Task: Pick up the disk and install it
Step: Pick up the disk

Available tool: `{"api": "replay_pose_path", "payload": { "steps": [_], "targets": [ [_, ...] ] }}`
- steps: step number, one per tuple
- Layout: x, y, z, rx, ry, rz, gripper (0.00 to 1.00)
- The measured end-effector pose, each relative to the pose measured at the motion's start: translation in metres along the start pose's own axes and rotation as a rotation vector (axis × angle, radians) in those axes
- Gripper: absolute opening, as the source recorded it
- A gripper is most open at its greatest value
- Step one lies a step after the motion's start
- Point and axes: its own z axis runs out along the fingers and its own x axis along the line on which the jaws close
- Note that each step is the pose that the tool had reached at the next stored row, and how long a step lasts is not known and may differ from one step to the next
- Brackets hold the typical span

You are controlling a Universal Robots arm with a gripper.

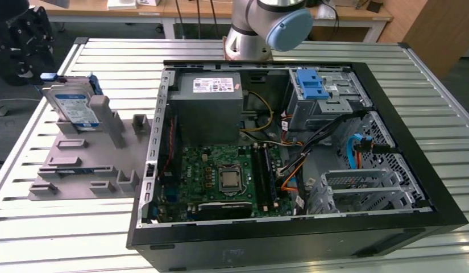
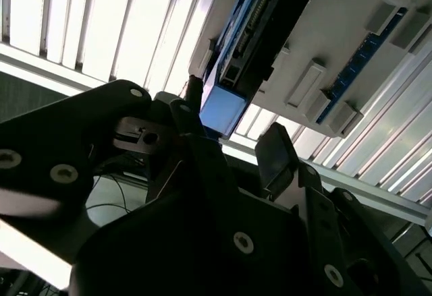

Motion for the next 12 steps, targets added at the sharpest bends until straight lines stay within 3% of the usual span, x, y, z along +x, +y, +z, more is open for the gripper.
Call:
{"api": "replay_pose_path", "payload": {
  "steps": [8, 12],
  "targets": [
    [0.0003, 0.0024, 0.014, -0.0002, 0.0007, -0.028, 0.59],
    [0.0002, 0.0023, 0.0172, -0.0004, 0.001, -0.034, 0.59]
  ]
}}
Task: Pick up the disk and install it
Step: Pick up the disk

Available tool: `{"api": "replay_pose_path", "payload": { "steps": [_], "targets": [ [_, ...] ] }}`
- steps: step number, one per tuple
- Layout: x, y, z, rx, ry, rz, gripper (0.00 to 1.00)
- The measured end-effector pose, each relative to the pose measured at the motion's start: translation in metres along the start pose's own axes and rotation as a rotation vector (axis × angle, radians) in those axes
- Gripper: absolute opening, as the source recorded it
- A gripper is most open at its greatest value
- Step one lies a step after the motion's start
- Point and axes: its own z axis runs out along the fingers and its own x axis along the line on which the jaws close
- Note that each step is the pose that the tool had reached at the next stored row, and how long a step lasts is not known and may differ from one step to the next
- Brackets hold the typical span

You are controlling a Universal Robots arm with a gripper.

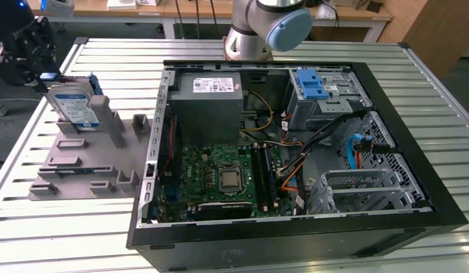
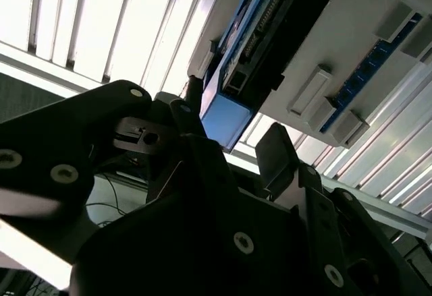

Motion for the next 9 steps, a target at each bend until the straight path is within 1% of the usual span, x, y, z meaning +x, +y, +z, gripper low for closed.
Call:
{"api": "replay_pose_path", "payload": {
  "steps": [3, 4, 9],
  "targets": [
    [0.0, 0.0, 0.0, 0.0, 0.0001, 0.0, 0.58],
    [0.0, 0.0, 0.0003, 0.0001, 0.0, 0.0, 0.51],
    [-0.0002, -0.0001, 0.0051, 0.0003, 0.0, 0.0, 0.51]
  ]
}}
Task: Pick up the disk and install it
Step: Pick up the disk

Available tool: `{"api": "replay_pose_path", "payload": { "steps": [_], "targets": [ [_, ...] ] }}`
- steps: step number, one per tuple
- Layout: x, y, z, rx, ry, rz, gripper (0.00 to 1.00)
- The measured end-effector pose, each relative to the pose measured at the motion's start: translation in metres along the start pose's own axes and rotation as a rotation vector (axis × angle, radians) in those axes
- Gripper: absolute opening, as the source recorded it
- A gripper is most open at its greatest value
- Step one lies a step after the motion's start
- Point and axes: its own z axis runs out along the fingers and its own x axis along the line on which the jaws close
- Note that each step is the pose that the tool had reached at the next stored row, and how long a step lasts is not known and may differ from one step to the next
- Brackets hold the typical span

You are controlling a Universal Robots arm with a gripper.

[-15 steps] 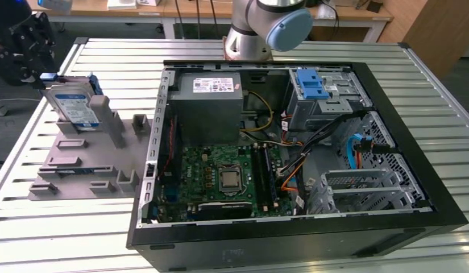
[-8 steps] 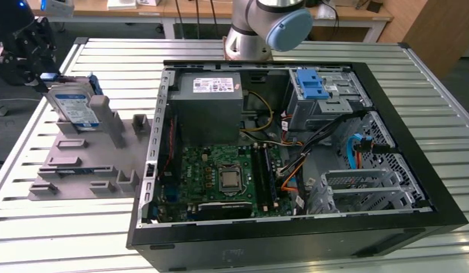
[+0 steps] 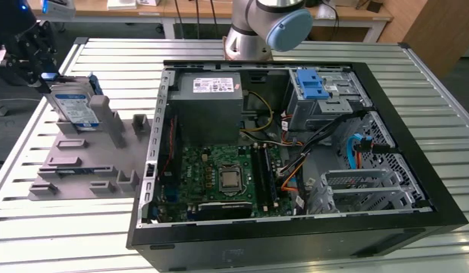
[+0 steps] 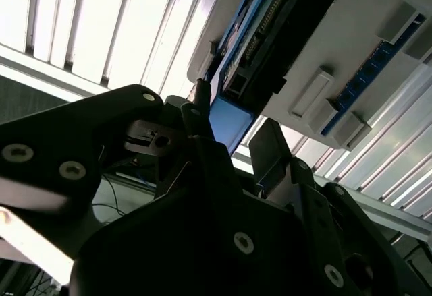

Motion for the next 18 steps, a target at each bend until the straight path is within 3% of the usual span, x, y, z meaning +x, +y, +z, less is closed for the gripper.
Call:
{"api": "replay_pose_path", "payload": {
  "steps": [11, 18],
  "targets": [
    [0.0003, 0.0013, 0.0121, 0.0003, 0.0002, -0.008, 0.51],
    [0.0003, 0.0014, 0.0135, 0.0004, 0.0005, -0.019, 0.51]
  ]
}}
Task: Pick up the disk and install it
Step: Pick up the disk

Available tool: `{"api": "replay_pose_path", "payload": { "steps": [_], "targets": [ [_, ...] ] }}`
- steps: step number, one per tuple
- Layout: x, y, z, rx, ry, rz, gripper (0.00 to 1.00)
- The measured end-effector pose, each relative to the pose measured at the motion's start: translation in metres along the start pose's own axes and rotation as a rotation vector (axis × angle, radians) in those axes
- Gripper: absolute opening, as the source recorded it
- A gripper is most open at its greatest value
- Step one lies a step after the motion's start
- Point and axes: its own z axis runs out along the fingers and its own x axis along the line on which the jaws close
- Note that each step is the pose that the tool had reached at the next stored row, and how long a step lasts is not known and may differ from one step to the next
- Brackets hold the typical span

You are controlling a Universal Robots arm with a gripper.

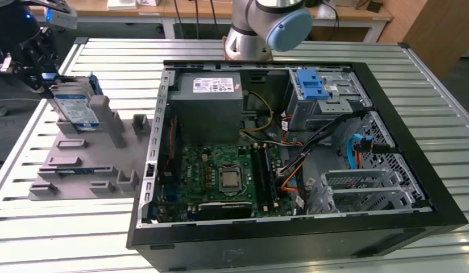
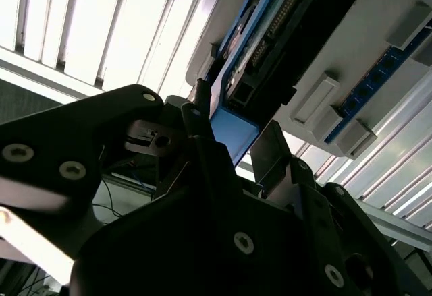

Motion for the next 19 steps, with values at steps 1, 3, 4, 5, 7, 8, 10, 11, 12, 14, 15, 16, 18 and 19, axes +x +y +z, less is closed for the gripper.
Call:
{"api": "replay_pose_path", "payload": {
  "steps": [1, 3, 4, 5, 7, 8, 10, 11, 12, 14, 15, 16, 18, 19],
  "targets": [
    [0.0, 0.0, 0.0, 0.0001, -0.0001, 0.0, 0.51],
    [-0.0003, 0.0, 0.0003, 0.0004, -0.0002, 0.0, 0.51],
    [-0.0006, 0.0, 0.0003, 0.0004, -0.0002, 0.0, 0.51],
    [-0.0007, 0.0, 0.0003, 0.0003, -0.0001, -0.001, 0.51],
    [-0.0009, 0.0, 0.0004, 0.0001, 0.0, -0.002, 0.51],
    [-0.001, 0.0, 0.0004, 0.0, 0.0, -0.003, 0.51],
    [-0.001, 0.0, 0.0006, 0.0, 0.0001, -0.006, 0.51],
    [-0.001, 0.0, 0.0008, 0.0, 0.0002, -0.009, 0.51],
    [-0.001, 0.0, 0.0009, 0.0001, 0.0003, -0.012, 0.51],
    [-0.001, 0.0001, 0.001, 0.0002, 0.0003, -0.016, 0.51],
    [-0.001, 0.0001, 0.0011, 0.0003, 0.0003, -0.017, 0.51],
    [-0.001, 0.0001, 0.0011, 0.0004, 0.0003, -0.017, 0.51],
    [-0.001, 0.0001, 0.0011, 0.0004, 0.0003, -0.017, 0.51],
    [-0.001, 0.0001, 0.0011, 0.0005, 0.0003, -0.017, 0.51]
  ]
}}
